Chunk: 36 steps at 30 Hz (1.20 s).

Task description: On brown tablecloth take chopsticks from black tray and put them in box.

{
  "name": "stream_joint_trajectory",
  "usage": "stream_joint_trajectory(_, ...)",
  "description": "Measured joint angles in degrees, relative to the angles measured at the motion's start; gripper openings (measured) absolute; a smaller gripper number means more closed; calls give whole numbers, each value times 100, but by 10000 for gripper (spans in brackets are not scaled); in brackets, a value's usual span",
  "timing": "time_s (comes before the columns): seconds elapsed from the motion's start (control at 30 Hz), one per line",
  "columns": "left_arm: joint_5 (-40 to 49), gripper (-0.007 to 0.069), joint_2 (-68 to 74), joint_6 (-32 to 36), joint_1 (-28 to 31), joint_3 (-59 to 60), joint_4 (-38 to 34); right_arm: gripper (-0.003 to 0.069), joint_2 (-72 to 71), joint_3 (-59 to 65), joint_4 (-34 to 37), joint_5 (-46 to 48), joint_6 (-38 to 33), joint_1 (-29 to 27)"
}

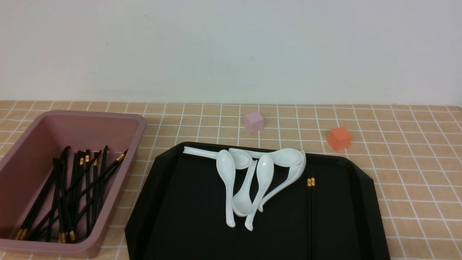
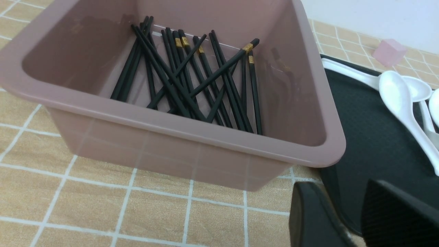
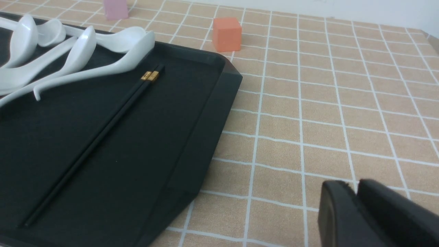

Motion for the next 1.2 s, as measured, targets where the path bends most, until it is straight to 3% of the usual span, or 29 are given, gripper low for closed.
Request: stream_joint_trajectory(1.2, 0, 238, 0, 0, 0, 0, 0, 140, 0, 0, 0, 1, -5, 0)
